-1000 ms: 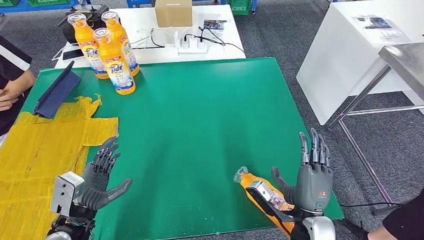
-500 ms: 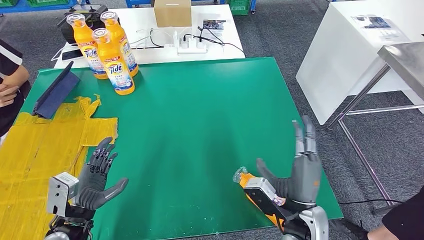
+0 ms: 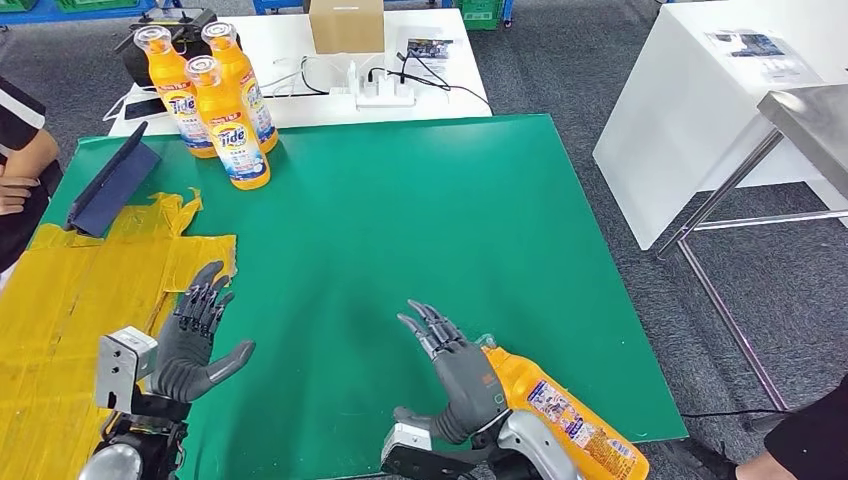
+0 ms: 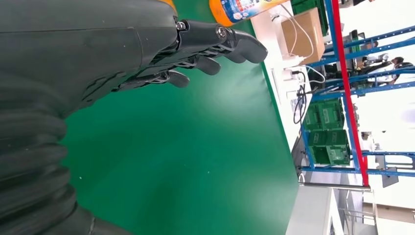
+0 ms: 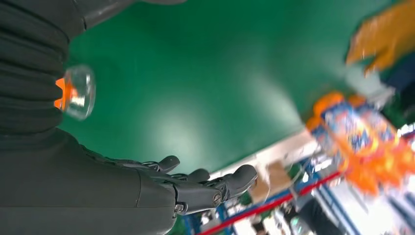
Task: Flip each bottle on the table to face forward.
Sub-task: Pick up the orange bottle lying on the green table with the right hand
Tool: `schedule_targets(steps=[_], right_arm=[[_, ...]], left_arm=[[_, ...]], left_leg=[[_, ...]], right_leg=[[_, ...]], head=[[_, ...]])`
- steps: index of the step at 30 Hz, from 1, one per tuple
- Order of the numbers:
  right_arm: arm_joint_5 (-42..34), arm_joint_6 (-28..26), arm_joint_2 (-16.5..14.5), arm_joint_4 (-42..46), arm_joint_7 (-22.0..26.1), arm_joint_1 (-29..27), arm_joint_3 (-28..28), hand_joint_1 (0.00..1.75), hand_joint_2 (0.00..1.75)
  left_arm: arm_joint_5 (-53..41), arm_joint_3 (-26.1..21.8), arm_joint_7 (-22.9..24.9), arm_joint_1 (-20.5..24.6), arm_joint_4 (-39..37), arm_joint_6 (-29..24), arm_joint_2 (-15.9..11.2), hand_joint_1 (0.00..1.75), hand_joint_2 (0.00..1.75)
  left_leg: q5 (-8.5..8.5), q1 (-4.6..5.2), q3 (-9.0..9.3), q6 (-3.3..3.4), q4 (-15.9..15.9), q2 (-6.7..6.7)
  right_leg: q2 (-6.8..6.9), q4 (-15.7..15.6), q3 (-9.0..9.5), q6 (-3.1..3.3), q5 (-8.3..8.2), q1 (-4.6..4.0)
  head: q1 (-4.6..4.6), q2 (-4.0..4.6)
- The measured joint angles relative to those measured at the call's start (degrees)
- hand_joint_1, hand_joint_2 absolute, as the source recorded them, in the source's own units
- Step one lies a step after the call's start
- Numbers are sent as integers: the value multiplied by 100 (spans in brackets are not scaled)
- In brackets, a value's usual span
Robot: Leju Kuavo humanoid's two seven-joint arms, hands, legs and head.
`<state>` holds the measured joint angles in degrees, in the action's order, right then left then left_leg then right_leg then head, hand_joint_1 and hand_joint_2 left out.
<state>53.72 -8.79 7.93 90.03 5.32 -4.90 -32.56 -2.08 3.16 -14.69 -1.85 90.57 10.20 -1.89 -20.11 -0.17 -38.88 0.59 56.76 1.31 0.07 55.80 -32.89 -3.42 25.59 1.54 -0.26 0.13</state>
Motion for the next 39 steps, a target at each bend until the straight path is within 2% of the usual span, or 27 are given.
schedule_targets(steps=[12,21,26,31,39], right_arm=[[-292,176,103,-697,-59,136,-667,0,175],[-932,-66,157,-1205,847,278,-814,0,175],[-1091,-108,172,-1447,1082,326,-801,0,175],[-1316,-267,173,-1753,1540,358,-680,0,175],[-1174,-578,175,-2214,1728,373,-446,0,175]], left_arm=[[-1,2,-2,185,-247,11,16,0,175],[18,87,-38,573,-532,42,54,0,175],[26,159,-50,726,-679,43,60,0,175],[100,265,-89,857,-812,43,57,0,175],[163,370,-127,959,-942,25,43,0,175]], left_leg=[[-2,0,1,-1,0,0],[-1,0,0,0,0,0],[1,0,0,0,1,-4],[1,0,0,0,1,-4],[1,1,0,0,1,-4]], right_leg=[[0,-1,-39,3,3,0],[0,-1,-33,0,1,1],[-1,0,5,-1,-3,1],[-1,0,6,-1,-3,0],[-1,0,8,-1,-3,1]], head=[[0,0],[1,0],[2,0],[1,0],[0,0]])
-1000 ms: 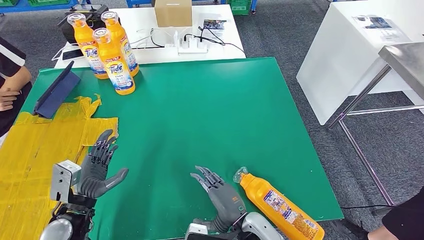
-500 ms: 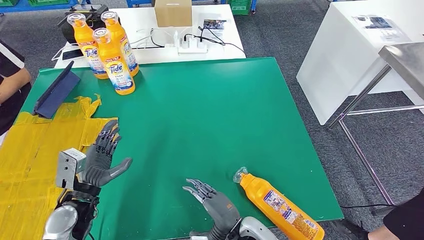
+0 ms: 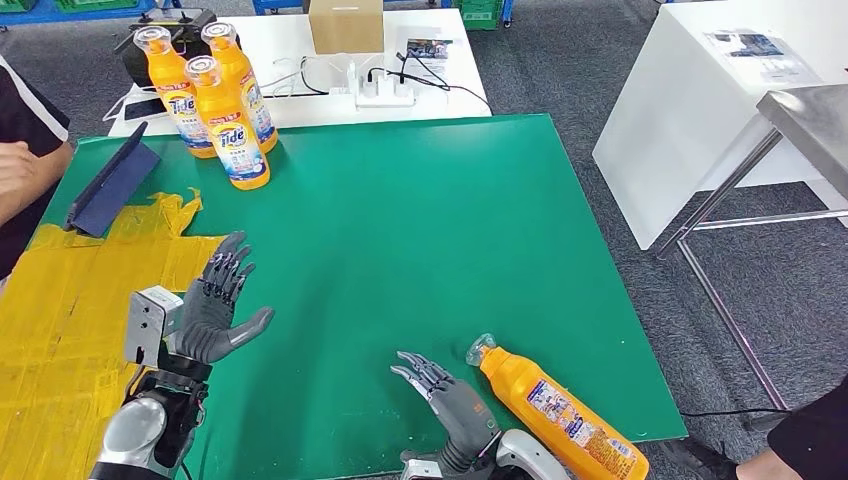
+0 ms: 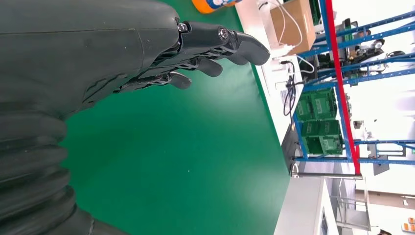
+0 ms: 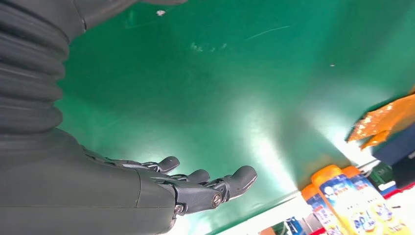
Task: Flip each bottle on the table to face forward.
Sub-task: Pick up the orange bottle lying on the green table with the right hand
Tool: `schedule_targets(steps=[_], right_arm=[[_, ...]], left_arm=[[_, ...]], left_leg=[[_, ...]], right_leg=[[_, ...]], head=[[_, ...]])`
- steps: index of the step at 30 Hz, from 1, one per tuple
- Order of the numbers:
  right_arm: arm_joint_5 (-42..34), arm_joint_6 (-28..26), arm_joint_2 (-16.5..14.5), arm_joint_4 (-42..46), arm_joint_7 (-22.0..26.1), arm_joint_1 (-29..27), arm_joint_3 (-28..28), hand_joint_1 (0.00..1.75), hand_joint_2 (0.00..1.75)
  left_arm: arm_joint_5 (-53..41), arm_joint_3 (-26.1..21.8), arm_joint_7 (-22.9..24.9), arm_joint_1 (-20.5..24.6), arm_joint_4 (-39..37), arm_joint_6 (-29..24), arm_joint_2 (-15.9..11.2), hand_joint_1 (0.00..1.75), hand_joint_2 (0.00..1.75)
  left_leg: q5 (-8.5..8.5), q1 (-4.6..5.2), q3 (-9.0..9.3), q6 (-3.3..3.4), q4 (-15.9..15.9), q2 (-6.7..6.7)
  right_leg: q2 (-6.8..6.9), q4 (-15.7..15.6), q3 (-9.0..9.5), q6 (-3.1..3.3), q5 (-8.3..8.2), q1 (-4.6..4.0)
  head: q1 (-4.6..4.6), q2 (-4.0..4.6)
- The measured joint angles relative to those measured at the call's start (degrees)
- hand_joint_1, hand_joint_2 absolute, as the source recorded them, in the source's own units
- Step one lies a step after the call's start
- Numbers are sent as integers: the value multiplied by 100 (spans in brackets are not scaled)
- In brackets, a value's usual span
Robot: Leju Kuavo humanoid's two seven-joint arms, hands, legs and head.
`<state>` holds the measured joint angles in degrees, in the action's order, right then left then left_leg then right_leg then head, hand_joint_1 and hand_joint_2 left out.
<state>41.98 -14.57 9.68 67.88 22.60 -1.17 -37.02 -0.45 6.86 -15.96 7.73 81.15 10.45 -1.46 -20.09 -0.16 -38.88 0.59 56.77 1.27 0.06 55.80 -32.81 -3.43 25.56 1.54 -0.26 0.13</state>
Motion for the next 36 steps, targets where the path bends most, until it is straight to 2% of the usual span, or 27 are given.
schedule_targets(steps=[6,13,20,36], right_arm=[[29,-23,0,-142,10,6,48,0,175],[320,-357,-5,-346,13,22,46,0,175],[376,-462,-31,-491,23,23,43,0,175],[822,-1307,-1,-700,16,19,46,0,175]], left_arm=[[36,19,-11,21,-46,0,-1,0,175],[66,22,-39,36,-61,0,-1,0,175],[81,23,-62,36,-80,0,-1,0,175],[283,-1,-354,-94,43,-14,-2,0,175]], left_leg=[[0,0,0,0,0,0],[-1,0,-1,0,0,0],[-1,0,-1,0,0,0],[-1,0,-2,0,0,0]], right_leg=[[0,0,1,0,0,0],[0,0,-1,1,1,0],[0,0,0,1,1,0],[0,0,0,1,1,0]], head=[[0,0],[0,0],[0,0],[0,0]])
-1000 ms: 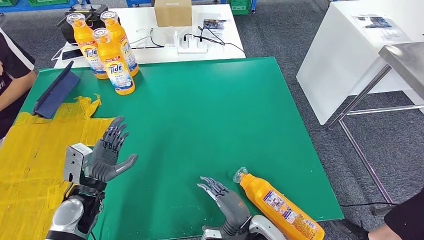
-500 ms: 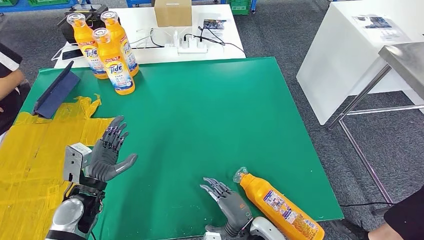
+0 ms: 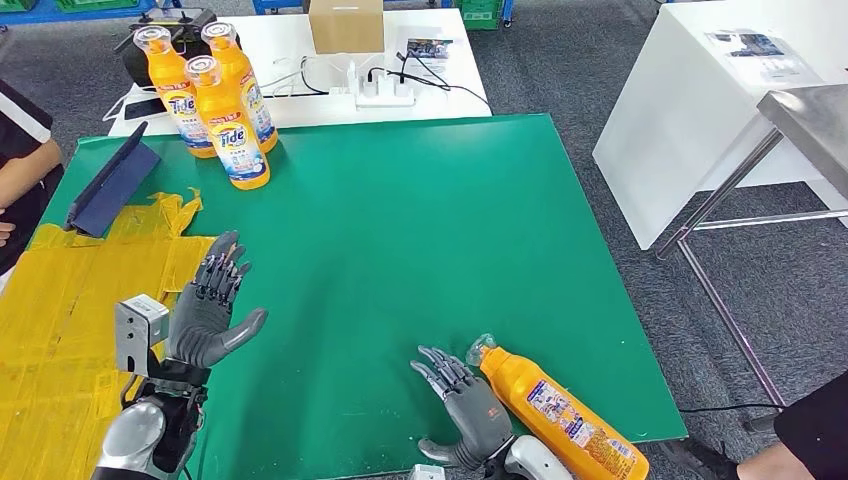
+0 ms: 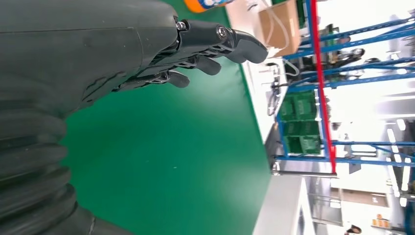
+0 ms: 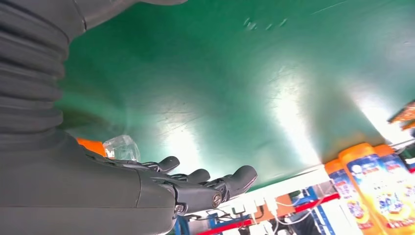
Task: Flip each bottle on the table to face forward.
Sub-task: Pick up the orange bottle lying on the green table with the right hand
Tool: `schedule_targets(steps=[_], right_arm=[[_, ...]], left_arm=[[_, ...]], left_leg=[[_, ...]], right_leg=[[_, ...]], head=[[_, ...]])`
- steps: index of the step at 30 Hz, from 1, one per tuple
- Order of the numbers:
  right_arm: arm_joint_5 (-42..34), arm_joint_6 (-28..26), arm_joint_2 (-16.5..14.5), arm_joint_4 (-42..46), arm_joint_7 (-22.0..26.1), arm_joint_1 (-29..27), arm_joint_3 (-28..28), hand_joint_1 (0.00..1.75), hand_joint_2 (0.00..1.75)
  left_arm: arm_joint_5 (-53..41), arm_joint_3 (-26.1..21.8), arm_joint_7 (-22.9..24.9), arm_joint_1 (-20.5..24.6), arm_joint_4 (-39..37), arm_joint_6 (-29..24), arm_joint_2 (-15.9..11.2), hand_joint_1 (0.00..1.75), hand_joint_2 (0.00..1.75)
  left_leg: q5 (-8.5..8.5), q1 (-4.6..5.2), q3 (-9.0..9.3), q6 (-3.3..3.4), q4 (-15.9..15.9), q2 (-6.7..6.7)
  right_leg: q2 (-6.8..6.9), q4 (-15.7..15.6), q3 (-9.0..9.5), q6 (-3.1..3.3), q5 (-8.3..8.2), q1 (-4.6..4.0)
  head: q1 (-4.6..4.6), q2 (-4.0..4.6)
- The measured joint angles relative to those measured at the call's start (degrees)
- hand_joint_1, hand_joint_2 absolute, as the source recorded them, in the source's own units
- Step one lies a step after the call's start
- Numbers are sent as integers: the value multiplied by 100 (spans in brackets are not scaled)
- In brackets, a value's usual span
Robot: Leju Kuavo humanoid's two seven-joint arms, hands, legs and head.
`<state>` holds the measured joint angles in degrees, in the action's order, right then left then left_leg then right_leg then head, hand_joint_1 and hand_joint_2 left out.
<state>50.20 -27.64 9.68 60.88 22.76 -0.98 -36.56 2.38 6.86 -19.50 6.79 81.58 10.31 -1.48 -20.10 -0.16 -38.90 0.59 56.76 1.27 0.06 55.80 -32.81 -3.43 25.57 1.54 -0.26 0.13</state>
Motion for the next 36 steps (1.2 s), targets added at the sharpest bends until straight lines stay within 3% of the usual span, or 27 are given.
schedule_targets(steps=[5,10,36], right_arm=[[-611,333,161,0,525,-17,11,0,175],[-688,439,325,-8,687,-28,64,0,175],[-308,343,447,-182,757,43,154,0,175]], left_arm=[[49,-2,-44,13,35,44,-1,0,175],[111,-1,-78,69,-2,98,2,0,175],[296,5,-122,146,-247,159,62,0,175]], left_leg=[[0,0,0,0,0,0],[0,1,0,1,0,0],[0,1,2,1,0,0]], right_leg=[[0,-1,-5,0,0,1],[0,-1,-1,-1,-1,1],[0,0,-5,-1,-1,1]], head=[[0,0],[0,0],[0,0]])
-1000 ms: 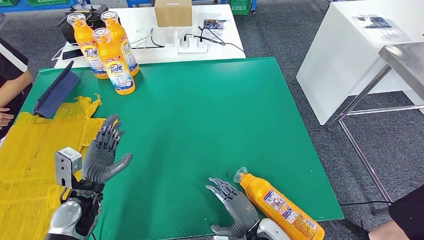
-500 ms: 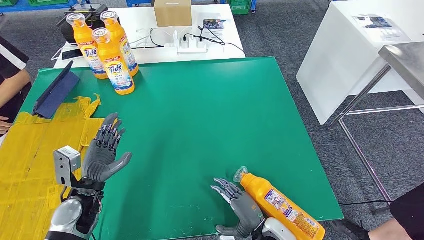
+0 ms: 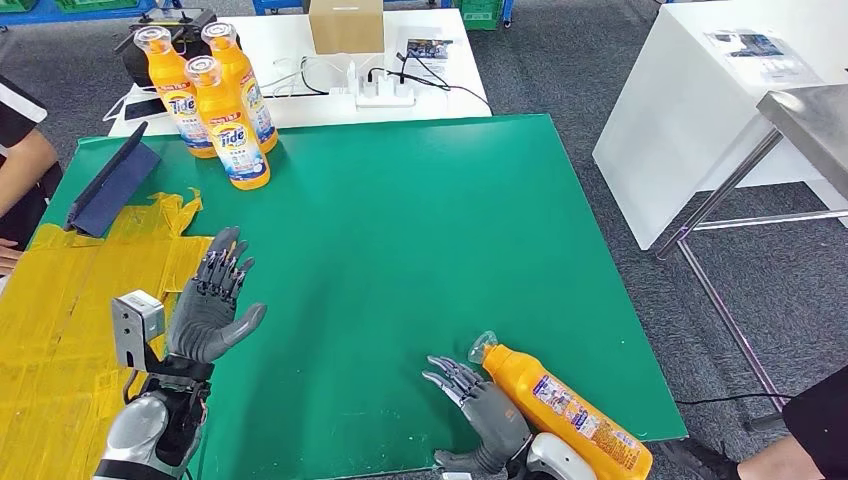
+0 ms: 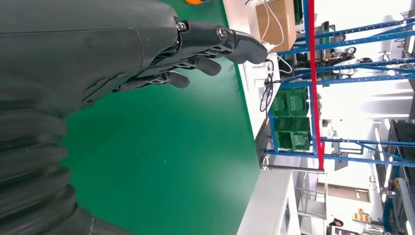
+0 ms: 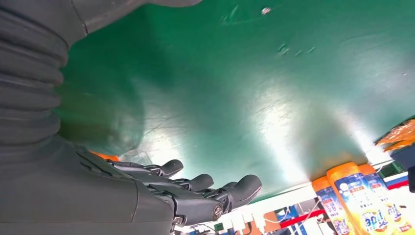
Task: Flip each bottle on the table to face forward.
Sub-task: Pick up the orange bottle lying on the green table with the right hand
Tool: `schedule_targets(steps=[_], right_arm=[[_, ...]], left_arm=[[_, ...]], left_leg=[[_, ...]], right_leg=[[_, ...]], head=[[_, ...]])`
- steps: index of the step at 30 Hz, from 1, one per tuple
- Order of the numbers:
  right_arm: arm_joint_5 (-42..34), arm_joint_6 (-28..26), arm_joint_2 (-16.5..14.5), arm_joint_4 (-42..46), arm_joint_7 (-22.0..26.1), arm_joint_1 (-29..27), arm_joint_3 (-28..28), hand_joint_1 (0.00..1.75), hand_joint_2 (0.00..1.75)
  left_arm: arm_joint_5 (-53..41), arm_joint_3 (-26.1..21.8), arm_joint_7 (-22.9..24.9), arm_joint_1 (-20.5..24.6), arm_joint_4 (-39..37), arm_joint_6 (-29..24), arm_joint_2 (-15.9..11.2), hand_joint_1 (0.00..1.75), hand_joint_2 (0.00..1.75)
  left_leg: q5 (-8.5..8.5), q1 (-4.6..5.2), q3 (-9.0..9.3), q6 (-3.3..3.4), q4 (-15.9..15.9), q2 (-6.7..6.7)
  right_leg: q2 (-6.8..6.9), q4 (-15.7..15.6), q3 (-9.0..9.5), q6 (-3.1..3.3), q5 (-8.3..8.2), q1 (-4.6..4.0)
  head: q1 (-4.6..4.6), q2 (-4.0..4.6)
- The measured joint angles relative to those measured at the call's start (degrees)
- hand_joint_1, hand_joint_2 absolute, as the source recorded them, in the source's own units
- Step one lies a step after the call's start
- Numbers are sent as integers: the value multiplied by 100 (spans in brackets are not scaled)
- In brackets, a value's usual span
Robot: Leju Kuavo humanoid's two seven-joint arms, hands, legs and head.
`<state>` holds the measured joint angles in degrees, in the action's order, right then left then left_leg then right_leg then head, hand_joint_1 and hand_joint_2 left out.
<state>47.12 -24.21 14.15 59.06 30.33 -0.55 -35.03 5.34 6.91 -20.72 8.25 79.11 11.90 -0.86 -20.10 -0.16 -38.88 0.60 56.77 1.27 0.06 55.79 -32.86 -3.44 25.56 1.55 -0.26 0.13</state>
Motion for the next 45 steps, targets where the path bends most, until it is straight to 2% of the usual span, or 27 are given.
schedule_targets(steps=[14,33,45], right_arm=[[327,-99,159,-1,-69,37,91,0,175],[289,55,420,-92,-82,68,295,0,175],[547,-131,492,-387,-138,236,476,0,175]], left_arm=[[167,-24,-31,52,-66,6,1,0,175],[218,-120,-17,111,-158,8,-1,0,175],[218,-122,-17,98,-159,9,-7,0,175]], left_leg=[[-1,0,8,0,0,1],[-2,1,26,1,0,3],[0,1,39,5,0,2]], right_leg=[[0,-1,-11,1,1,0],[0,-2,-13,1,2,0],[0,-3,-6,3,2,1]], head=[[1,0],[2,0],[2,0]])
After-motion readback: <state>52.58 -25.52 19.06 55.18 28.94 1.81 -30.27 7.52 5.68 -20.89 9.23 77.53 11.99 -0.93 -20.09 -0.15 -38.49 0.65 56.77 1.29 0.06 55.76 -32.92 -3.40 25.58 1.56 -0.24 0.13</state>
